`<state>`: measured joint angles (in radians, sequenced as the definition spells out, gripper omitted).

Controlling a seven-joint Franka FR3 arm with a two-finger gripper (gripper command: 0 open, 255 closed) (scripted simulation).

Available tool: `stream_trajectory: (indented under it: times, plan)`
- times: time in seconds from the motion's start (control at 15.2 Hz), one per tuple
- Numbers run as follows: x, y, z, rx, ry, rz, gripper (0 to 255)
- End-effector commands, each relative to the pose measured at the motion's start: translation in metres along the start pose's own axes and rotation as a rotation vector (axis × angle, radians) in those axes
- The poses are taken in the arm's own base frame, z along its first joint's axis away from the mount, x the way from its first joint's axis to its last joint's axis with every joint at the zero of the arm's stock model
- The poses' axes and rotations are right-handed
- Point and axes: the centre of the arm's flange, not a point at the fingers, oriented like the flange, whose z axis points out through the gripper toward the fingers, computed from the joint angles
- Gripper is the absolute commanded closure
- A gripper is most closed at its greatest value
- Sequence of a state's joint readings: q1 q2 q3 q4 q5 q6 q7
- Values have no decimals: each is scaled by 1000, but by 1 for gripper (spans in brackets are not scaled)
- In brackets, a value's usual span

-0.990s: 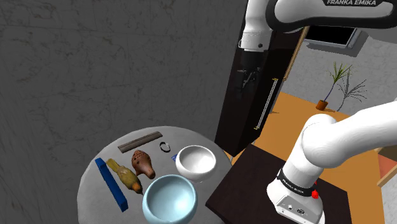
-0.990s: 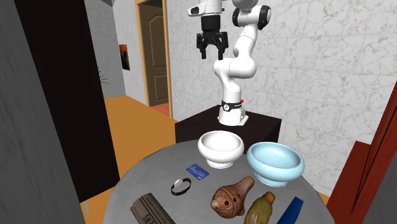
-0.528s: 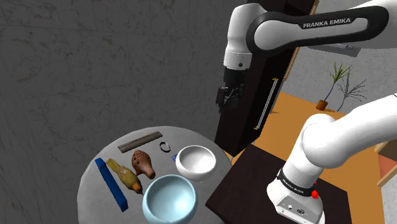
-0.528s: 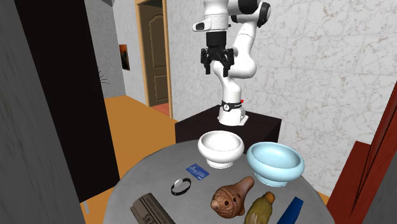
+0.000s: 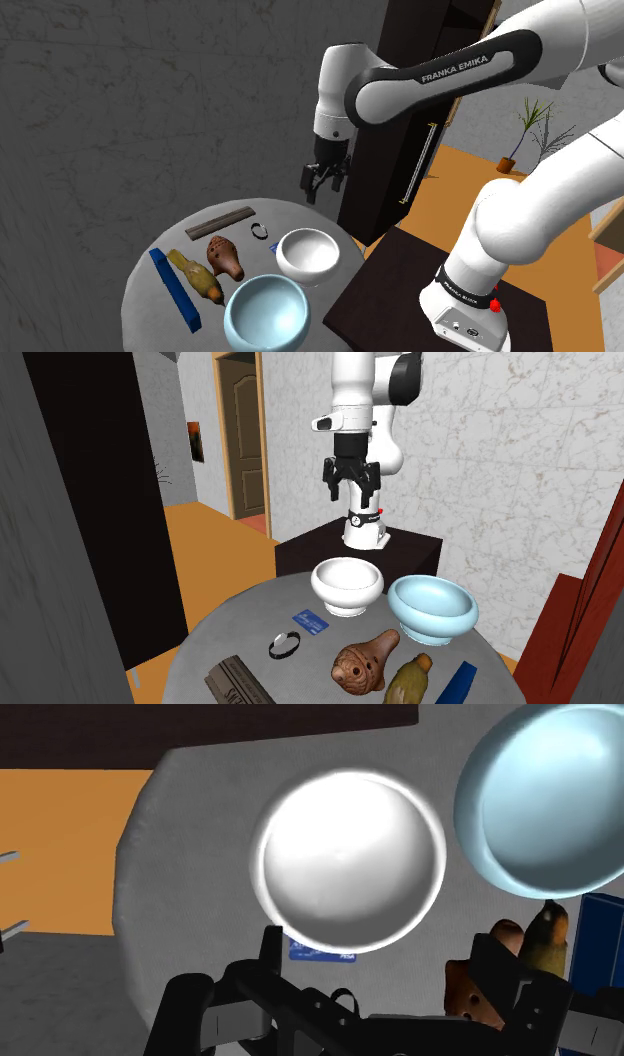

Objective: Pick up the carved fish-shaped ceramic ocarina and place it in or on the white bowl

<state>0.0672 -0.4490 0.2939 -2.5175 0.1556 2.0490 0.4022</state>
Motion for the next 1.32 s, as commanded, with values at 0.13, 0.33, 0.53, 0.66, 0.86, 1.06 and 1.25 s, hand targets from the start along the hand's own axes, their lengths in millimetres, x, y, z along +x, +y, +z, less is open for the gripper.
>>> stream_trajectory:
  times: [0.13,0.33,0.53,0.66,0.86,1.06,1.25]
  plan:
    - [21,-31,35,5,22,10,0]
    - [37,-55,60,7,37,17,0]
    - [53,-80,85,10,53,25,0]
    - [64,-96,101,11,63,30,0]
    - [82,-120,126,14,78,37,0]
    - [100,-144,149,16,93,44,0]
    - [118,-169,173,19,109,51,0]
